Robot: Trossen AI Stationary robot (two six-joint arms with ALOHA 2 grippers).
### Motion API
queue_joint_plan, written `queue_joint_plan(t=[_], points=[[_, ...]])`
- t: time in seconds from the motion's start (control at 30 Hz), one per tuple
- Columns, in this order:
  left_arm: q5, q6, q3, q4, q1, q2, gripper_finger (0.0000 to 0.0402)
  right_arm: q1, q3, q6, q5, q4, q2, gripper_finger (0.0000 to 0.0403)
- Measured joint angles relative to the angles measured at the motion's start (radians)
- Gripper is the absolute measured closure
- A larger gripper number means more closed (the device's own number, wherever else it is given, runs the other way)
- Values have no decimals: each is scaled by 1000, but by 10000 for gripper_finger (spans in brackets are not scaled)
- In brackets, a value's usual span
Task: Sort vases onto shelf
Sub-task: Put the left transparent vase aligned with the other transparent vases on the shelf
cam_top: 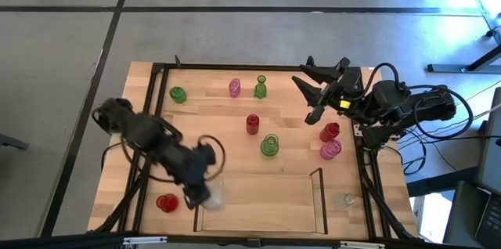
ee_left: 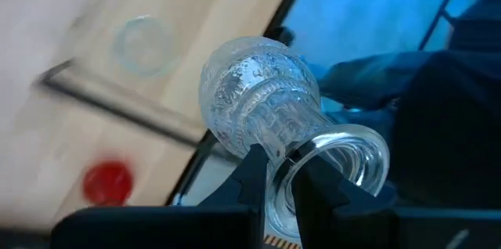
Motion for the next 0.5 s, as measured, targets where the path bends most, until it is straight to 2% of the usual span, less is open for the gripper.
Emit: queue_joint_plan(t=[0.13,0.33,0.5], points=[[12,43,0,102,-15,62,371,0,0,0,0,0,0,251],[68,69,0,44,-46,143,371,0,0,0,0,-18,0,251],[47,100,0,54,-51,209,371,0,0,7,0,-63,0,251]])
